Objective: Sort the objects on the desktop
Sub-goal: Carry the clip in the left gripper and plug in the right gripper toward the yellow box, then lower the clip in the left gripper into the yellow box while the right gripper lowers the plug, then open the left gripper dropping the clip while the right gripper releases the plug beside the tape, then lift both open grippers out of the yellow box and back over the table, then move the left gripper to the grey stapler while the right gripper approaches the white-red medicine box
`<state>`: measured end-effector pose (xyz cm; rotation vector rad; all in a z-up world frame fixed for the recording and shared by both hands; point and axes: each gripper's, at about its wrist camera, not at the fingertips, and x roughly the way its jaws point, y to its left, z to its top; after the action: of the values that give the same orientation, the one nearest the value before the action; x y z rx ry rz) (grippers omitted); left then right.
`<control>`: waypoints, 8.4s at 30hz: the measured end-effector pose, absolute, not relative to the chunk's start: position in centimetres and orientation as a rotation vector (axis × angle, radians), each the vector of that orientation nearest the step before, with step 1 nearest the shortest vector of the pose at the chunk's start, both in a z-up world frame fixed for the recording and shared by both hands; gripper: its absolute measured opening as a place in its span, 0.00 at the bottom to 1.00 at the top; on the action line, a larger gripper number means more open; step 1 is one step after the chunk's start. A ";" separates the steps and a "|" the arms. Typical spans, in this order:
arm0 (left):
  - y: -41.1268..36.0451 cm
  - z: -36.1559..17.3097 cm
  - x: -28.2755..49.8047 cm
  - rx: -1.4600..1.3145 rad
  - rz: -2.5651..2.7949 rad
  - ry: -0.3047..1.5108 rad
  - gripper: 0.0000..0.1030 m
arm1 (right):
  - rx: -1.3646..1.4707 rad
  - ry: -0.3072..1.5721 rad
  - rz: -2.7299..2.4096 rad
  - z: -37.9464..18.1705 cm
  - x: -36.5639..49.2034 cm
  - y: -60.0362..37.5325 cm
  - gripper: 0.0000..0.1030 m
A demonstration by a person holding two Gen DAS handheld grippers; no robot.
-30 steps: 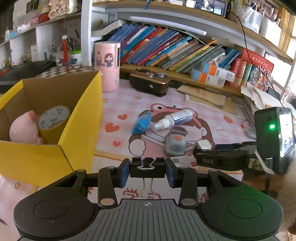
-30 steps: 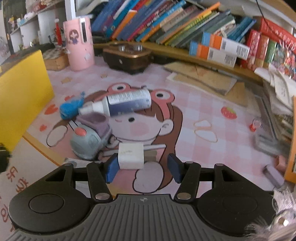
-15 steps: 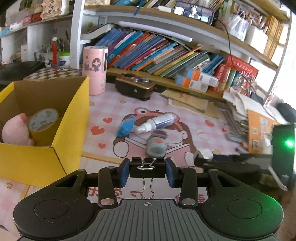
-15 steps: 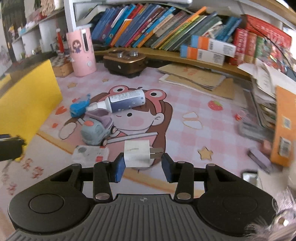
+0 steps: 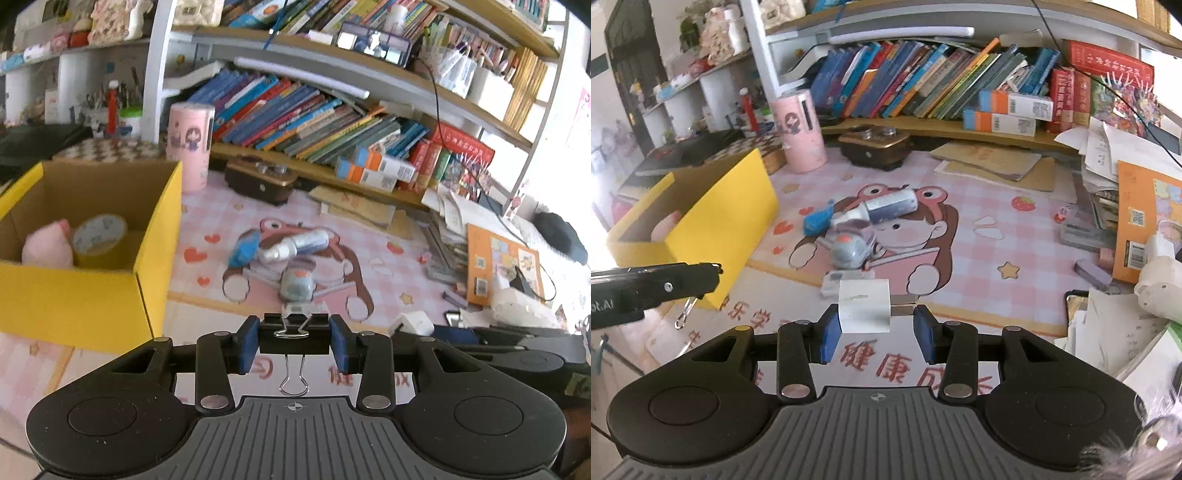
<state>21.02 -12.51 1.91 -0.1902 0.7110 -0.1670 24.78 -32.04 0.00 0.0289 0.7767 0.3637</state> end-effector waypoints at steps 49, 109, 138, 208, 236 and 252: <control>7.6 1.1 4.3 -0.238 -0.153 0.700 0.37 | -0.053 0.794 0.432 0.1 6.8 -10.6 0.39; 8.2 -1.0 27.4 -0.074 0.046 0.784 0.37 | -0.840 0.680 0.895 -2.3 35.2 0.3 0.39; 8.5 5.3 20.3 -0.098 0.178 0.430 0.93 | -0.261 0.414 0.544 5.9 28.9 -7.2 0.65; -4.8 0.2 10.2 0.029 -0.170 0.607 1.00 | -0.045 0.695 0.052 -1.0 10.0 -22.1 0.81; -11.4 1.6 17.0 -0.030 0.176 0.566 1.00 | -0.099 0.747 0.292 -4.8 26.6 -27.4 0.82; -10.3 2.1 17.1 -0.017 0.354 0.581 1.00 | -0.132 0.734 0.304 -8.2 31.1 -25.1 0.80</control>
<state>17.09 -10.26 2.05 -0.0169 0.5811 0.3543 31.15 -25.07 -8.16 -0.1323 0.7337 0.3045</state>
